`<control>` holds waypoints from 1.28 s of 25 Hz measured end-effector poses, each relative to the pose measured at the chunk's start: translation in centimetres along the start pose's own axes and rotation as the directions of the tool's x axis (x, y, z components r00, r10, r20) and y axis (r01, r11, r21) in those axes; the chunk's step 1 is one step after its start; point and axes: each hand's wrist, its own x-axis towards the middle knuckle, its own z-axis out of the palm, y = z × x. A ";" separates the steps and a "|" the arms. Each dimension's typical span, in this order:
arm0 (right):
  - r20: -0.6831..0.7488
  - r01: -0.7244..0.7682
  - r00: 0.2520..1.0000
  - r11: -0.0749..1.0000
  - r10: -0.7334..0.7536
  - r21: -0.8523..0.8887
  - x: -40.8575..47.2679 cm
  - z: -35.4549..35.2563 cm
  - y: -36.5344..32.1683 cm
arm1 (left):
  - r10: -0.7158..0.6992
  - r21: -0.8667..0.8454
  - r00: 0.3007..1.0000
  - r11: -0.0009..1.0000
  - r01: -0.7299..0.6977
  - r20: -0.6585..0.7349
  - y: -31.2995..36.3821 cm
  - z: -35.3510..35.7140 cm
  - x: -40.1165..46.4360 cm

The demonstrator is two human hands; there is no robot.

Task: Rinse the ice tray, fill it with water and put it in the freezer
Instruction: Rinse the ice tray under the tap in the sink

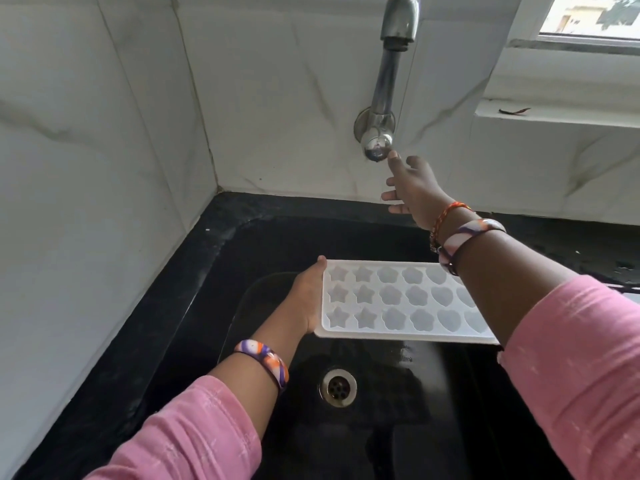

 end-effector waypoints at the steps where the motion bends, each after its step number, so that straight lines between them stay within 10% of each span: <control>1: 0.000 -0.008 1.000 1.000 0.008 -0.002 0.0 -0.1 0.1 | 0.009 0.002 1.000 1.000 -0.009 -0.007 0.1 0.1 -0.1; 10: -0.089 0.013 0.996 0.964 0.011 0.266 2.4 1.9 -3.5 | 0.011 0.021 0.999 1.000 -0.010 -0.044 1.2 0.0 0.9; 23: -0.284 0.172 0.935 0.971 -0.213 -0.164 2.7 2.7 -3.3 | -0.011 0.049 1.000 0.999 0.012 -0.026 1.1 0.5 0.9; 27: 0.142 -0.078 0.989 0.966 0.044 0.245 -0.2 2.5 -1.0 | 0.003 0.065 1.000 0.998 -0.003 -0.005 1.1 0.8 0.8; 29: 0.420 -0.092 0.898 0.989 0.131 -0.113 -1.4 3.5 2.2 | 0.003 0.039 1.000 0.999 -0.004 0.031 1.0 0.8 0.9; 32: 0.633 0.317 0.750 0.737 0.190 -0.597 -2.6 4.5 6.7 | -0.029 0.059 0.997 0.998 0.024 0.078 0.7 0.1 0.2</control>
